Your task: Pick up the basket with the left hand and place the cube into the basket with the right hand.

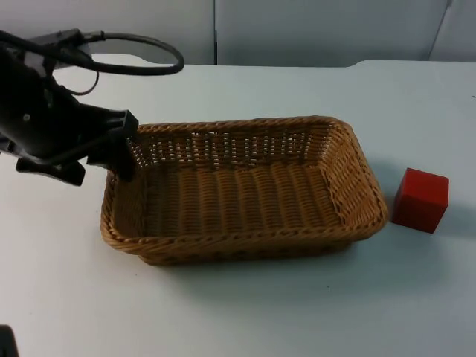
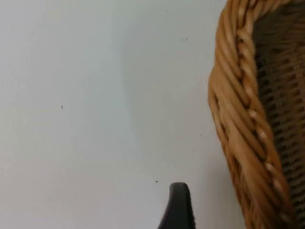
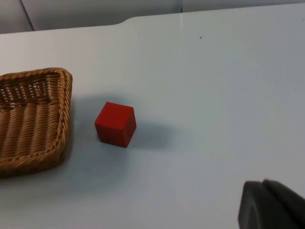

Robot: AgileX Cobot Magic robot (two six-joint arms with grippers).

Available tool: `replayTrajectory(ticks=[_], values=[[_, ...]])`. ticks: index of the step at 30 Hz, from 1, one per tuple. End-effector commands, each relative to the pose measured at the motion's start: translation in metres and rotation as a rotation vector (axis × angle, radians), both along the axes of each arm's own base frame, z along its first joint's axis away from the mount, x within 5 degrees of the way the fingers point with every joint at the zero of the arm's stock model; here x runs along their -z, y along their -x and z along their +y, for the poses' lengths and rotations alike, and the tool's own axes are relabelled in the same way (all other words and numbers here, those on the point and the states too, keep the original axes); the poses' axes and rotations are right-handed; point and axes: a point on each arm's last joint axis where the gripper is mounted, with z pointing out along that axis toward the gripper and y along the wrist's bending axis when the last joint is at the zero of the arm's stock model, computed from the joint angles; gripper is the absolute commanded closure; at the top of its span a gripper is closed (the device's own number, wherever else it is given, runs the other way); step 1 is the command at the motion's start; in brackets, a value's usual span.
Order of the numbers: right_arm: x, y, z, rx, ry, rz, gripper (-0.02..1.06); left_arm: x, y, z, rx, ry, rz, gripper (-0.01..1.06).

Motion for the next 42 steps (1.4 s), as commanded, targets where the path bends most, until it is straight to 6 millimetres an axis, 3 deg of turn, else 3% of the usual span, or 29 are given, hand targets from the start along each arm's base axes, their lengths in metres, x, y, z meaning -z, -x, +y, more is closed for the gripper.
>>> replayTrajectory(ticks=[1,6,11,12,16,17,18,24,28,36,42], values=[[0.001,0.0,0.0,-0.003,0.006,-0.008,1.04,0.004,0.0,-0.003,-0.003,0.005,0.018,0.4],[0.001,0.0,0.0,-0.003,0.006,-0.008,1.04,0.012,-0.001,-0.003,-0.014,0.008,0.037,0.46],[0.001,0.0,0.0,-0.003,0.006,-0.008,1.04,0.016,-0.002,-0.005,-0.056,0.041,0.057,0.69],[0.001,0.0,0.0,-0.003,0.006,-0.008,1.04,0.016,-0.002,-0.005,-0.056,0.041,0.057,0.69],[0.001,0.0,0.0,-0.003,0.006,-0.008,1.04,0.016,-0.002,-0.005,-0.059,0.05,0.061,0.94],[0.001,0.0,0.0,-0.003,0.006,-0.008,1.04,0.016,-0.002,-0.005,-0.059,0.05,0.061,0.94],[0.001,0.0,0.0,-0.003,0.006,-0.008,1.04,0.016,-0.001,-0.006,-0.034,0.047,0.059,1.04],[0.001,0.0,0.0,-0.003,0.006,-0.008,1.04,0.013,0.001,-0.008,-0.004,0.064,0.079,1.05],[0.001,0.0,0.0,-0.003,0.006,-0.008,1.04,-0.004,-0.005,-0.014,0.016,0.111,0.08,1.05],[0.001,0.0,0.0,-0.003,0.006,-0.008,1.04,-0.062,-0.015,-0.014,-0.005,0.128,-0.041,1.05],[0.001,0.0,0.0,-0.003,0.006,-0.008,1.04,-0.074,-0.011,-0.011,0.005,0.093,-0.065,1.05]])
